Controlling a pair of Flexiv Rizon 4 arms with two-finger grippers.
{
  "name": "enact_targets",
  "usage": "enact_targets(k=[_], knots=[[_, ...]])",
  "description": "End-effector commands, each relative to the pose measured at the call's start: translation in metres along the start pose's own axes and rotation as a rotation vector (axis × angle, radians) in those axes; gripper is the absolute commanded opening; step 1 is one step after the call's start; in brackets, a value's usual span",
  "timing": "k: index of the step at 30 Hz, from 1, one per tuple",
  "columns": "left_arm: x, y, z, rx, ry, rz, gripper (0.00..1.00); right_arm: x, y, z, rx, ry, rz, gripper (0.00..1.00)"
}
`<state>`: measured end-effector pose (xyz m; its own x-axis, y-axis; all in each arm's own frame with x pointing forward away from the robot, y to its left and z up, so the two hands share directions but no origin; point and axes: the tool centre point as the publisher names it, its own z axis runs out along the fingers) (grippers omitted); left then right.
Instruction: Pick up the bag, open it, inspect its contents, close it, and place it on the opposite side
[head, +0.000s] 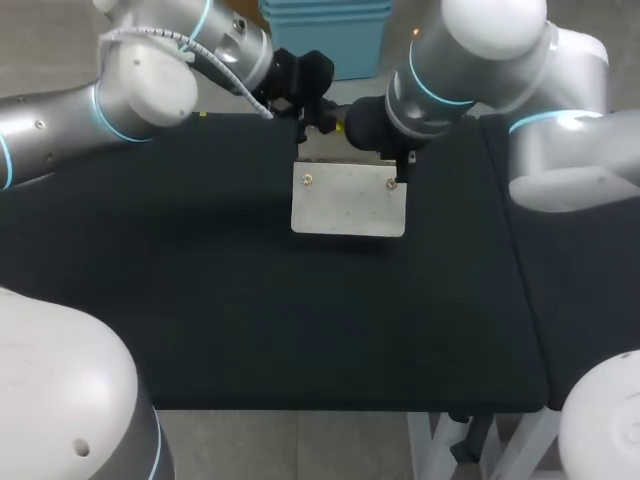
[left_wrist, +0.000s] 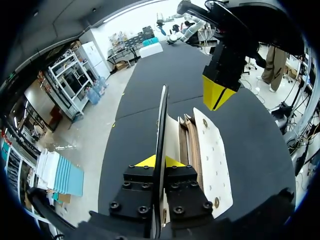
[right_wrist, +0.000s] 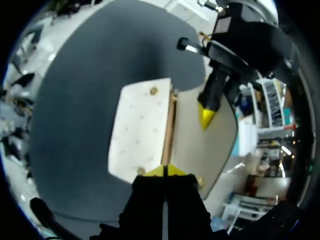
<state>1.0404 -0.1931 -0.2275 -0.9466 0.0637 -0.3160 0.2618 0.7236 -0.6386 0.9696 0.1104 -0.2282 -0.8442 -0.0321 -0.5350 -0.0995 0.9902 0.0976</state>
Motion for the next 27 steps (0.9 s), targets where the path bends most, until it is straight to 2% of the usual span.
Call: enact_targets(k=[1,15,22,27], knots=[[-0.001,0.002,0.000,0.017,0.012,-0.003,0.00,-0.003,0.002,0.011,0.000,-0.012,0.001,0.00],[0.008,-0.004,-0.004,0.049,0.034,-0.003,0.00,-0.004,0.006,0.044,0.021,-0.020,-0.034,0.00],[0.010,-0.005,-0.007,0.060,0.037,-0.002,0.00,-0.003,0.002,0.064,0.044,0.001,-0.037,0.00],[0.010,-0.005,-0.008,0.051,0.027,-0.004,0.00,-0.001,-0.001,0.070,0.054,0.010,-0.027,0.00]])
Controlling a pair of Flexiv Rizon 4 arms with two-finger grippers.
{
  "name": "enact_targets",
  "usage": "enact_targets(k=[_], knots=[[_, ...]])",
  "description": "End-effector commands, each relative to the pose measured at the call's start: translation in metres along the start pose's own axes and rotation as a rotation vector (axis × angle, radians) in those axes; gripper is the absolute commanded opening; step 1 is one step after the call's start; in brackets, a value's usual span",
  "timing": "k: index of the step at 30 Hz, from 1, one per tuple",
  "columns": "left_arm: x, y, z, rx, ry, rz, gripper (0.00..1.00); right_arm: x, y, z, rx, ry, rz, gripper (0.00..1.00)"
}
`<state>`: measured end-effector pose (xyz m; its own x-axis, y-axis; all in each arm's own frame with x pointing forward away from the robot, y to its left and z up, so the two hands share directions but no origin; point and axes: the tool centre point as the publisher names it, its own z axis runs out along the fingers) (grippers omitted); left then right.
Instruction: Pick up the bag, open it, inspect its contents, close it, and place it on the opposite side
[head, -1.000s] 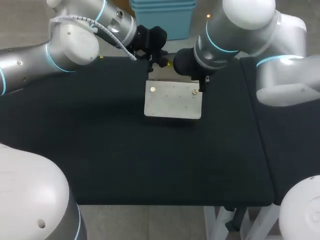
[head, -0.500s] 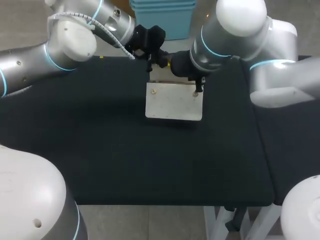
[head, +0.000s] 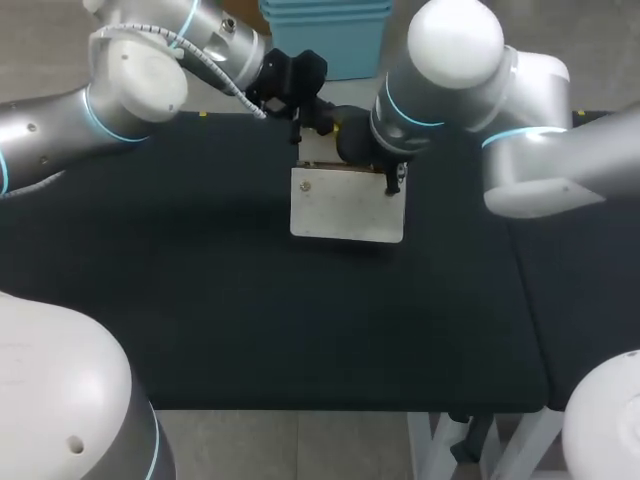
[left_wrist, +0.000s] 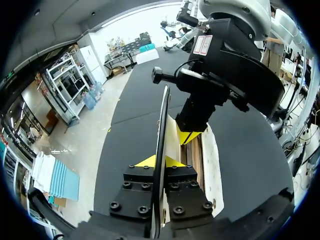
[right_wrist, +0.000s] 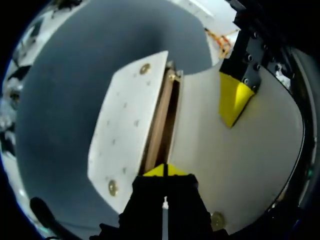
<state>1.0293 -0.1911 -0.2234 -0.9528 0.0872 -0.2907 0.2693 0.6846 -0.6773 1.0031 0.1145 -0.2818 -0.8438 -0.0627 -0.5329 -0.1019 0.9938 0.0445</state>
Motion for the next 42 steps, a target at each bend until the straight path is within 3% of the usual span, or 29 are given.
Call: enact_targets(k=[1,25,35,42], knots=[[0.001,-0.001,-0.002,-0.007,-0.010,-0.002,0.00,0.000,0.003,0.006,0.010,0.006,0.004,0.00],[0.000,0.007,-0.001,0.001,-0.055,-0.054,0.00,0.026,0.003,0.004,-0.007,0.029,0.033,0.00],[0.006,0.001,-0.001,0.011,-0.056,-0.011,0.00,0.011,-0.001,-0.003,0.005,-0.013,0.038,0.00],[0.007,0.000,-0.002,0.013,-0.066,-0.005,0.00,0.011,0.000,0.007,0.001,0.005,0.034,0.00]])
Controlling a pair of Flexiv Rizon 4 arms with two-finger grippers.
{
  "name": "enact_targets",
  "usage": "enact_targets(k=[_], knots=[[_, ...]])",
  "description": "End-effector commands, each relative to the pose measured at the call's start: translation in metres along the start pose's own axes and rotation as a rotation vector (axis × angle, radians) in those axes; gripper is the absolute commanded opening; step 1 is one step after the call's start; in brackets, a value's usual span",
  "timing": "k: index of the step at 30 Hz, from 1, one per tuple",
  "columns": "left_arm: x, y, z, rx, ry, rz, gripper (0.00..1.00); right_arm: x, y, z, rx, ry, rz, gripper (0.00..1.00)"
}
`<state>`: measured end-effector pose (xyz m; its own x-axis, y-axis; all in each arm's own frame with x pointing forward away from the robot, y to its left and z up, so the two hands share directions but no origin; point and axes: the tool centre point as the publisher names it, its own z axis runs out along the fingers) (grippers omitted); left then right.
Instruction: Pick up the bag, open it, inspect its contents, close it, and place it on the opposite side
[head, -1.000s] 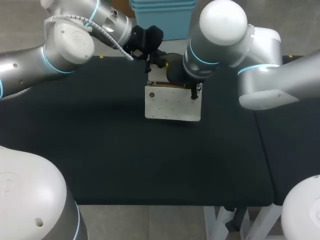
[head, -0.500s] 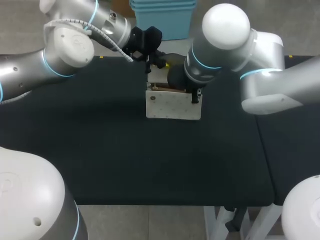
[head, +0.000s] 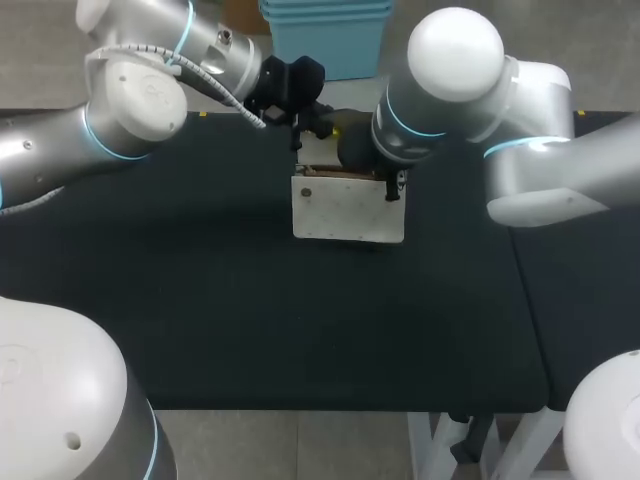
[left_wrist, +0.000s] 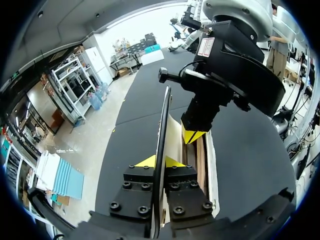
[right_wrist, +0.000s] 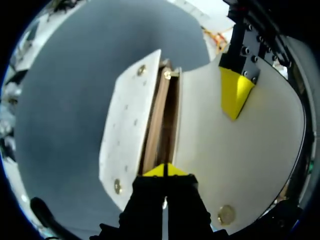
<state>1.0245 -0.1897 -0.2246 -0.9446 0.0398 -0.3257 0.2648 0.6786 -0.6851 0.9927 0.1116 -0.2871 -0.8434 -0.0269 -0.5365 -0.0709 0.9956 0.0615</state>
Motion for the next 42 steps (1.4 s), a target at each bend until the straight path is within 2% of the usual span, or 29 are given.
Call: enact_targets(k=[1,18,31,42], knots=[[0.001,-0.001,-0.001,-0.001,-0.012,0.000,0.00,0.000,0.002,0.009,-0.003,0.017,-0.001,0.00],[0.001,0.004,0.002,-0.004,-0.043,-0.040,0.00,0.030,0.005,0.011,0.004,0.095,0.036,0.00],[0.008,0.007,0.000,0.015,-0.030,-0.041,0.00,0.027,0.001,0.032,0.035,0.156,0.137,0.00],[0.006,0.008,-0.002,0.026,-0.018,-0.037,0.00,0.020,0.003,0.029,0.014,0.117,0.162,0.00]])
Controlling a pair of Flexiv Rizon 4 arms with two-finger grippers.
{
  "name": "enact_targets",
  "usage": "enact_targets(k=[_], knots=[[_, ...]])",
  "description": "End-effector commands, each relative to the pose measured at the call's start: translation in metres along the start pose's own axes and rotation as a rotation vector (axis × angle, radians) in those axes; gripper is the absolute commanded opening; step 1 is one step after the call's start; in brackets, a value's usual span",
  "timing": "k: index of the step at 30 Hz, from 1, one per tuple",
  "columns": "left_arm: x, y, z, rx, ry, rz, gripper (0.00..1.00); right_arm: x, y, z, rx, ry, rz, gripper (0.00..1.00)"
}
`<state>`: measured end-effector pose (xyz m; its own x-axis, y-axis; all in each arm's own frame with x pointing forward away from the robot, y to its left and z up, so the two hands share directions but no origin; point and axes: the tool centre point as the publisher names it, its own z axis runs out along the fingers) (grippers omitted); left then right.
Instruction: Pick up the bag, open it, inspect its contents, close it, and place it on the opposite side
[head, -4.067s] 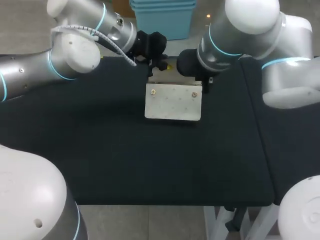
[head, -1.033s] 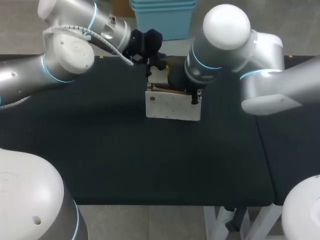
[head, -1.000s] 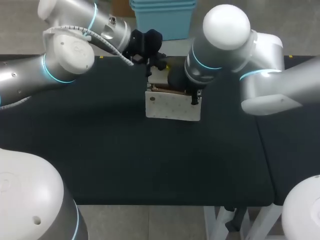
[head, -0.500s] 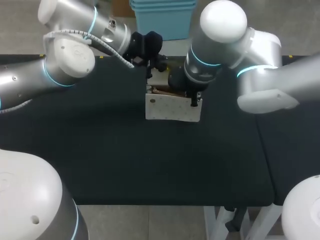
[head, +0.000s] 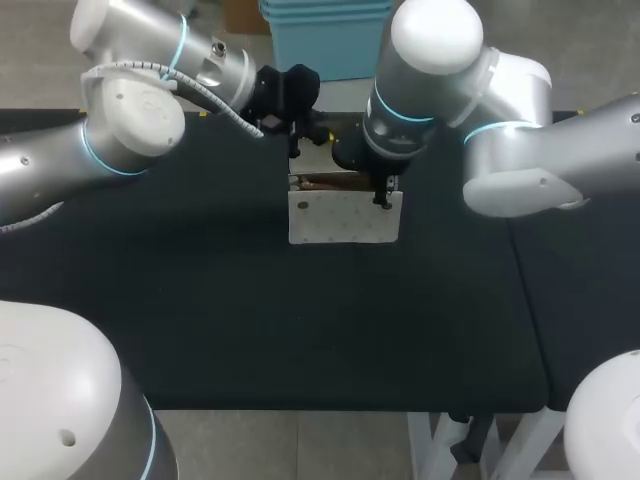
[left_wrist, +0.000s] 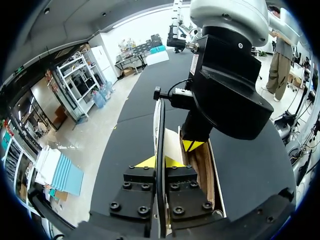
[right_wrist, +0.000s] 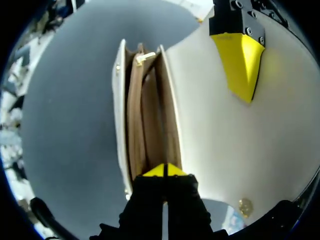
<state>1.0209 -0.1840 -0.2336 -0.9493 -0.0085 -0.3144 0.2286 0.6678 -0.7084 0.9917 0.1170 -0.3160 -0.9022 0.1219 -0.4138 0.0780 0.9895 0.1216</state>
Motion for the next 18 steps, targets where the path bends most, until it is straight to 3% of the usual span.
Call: enact_targets(k=[1,2,6,8,18], knots=[[-0.0007,-0.0013,-0.0030,0.013,0.012,0.005,0.00,0.0026,-0.0011,0.0055,-0.005,-0.007,0.002,0.01],[-0.0012,-0.0009,-0.0026,0.015,0.014,0.006,0.00,0.0036,-0.0009,0.0061,-0.007,-0.006,0.003,0.17],[-0.0017,-0.0005,-0.0020,0.027,0.022,0.009,0.00,0.0066,-0.0007,0.0078,-0.010,0.000,0.006,0.49],[-0.0018,-0.0004,-0.0019,0.030,0.024,0.010,0.00,0.0076,-0.0005,0.0080,-0.011,0.001,0.008,0.97],[-0.0018,-0.0023,-0.0030,0.043,0.023,0.041,0.00,0.0116,-0.0003,0.0106,-0.014,0.016,0.009,1.00]])
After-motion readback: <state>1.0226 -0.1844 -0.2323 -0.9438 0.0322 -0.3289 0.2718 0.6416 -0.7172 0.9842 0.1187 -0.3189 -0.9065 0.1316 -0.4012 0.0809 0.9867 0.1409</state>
